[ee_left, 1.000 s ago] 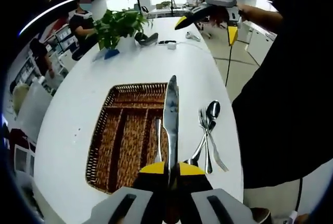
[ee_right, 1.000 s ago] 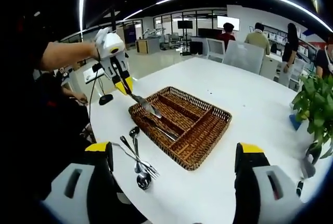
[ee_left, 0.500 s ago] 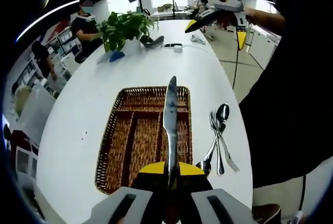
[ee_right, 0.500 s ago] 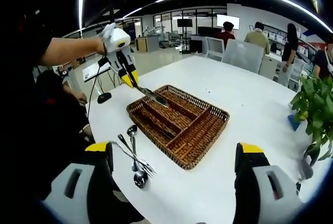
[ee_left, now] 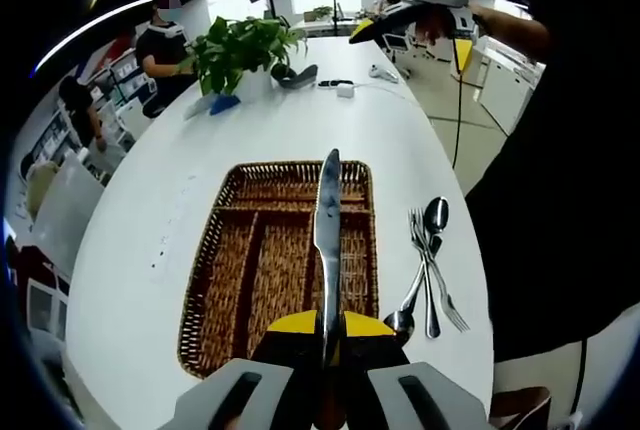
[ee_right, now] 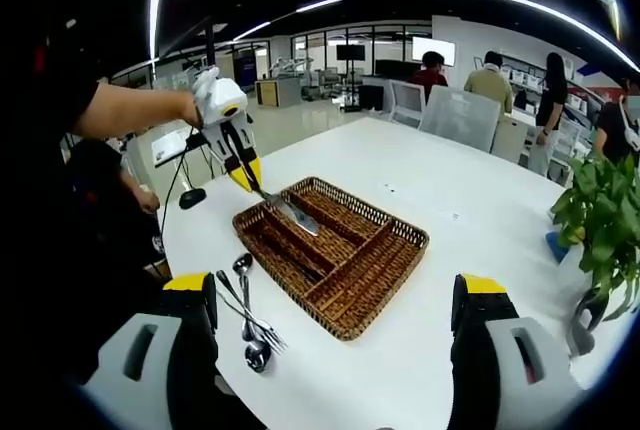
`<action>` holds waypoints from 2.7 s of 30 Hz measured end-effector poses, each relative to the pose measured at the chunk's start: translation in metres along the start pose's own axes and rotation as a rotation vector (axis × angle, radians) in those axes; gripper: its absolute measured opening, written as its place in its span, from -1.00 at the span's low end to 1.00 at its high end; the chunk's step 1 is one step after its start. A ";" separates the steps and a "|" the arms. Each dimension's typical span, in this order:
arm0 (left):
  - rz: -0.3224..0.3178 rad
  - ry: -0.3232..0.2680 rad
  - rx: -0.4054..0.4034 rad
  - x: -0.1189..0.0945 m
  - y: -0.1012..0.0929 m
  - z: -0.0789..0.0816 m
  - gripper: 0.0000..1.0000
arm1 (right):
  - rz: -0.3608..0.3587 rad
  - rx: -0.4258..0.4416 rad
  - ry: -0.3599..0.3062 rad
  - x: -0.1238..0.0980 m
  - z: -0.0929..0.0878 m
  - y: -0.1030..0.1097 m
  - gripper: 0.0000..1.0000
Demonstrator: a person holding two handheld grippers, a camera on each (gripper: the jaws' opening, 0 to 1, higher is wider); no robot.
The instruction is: Arrange the knives, forks, and spoons in their matching storage slots by inserting each utensil handle-first until every utensil is classified and aligned in the correct compartment
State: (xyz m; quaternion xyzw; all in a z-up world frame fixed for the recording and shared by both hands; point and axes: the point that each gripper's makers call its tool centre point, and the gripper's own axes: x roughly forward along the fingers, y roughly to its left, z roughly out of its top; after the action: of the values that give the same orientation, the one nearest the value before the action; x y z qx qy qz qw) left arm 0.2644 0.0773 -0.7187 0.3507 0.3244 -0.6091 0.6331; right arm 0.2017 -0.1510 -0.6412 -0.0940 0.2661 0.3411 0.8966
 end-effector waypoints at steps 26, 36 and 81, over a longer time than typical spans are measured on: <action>-0.023 0.021 -0.092 0.057 -0.015 -0.054 -0.93 | -0.044 -0.028 -0.003 -0.004 0.006 -0.010 0.99; -0.027 0.024 -0.104 0.070 -0.017 -0.062 -0.93 | -0.046 -0.023 0.017 -0.007 -0.002 -0.009 0.99; 0.094 -0.068 -0.144 0.095 -0.002 -0.061 -0.44 | -0.065 -0.048 0.011 -0.009 -0.004 -0.008 0.99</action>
State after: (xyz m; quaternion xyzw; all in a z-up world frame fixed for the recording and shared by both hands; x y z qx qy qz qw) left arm 0.2677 0.0773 -0.8313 0.2985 0.3287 -0.5652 0.6953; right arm 0.1998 -0.1640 -0.6397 -0.1259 0.2597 0.3174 0.9033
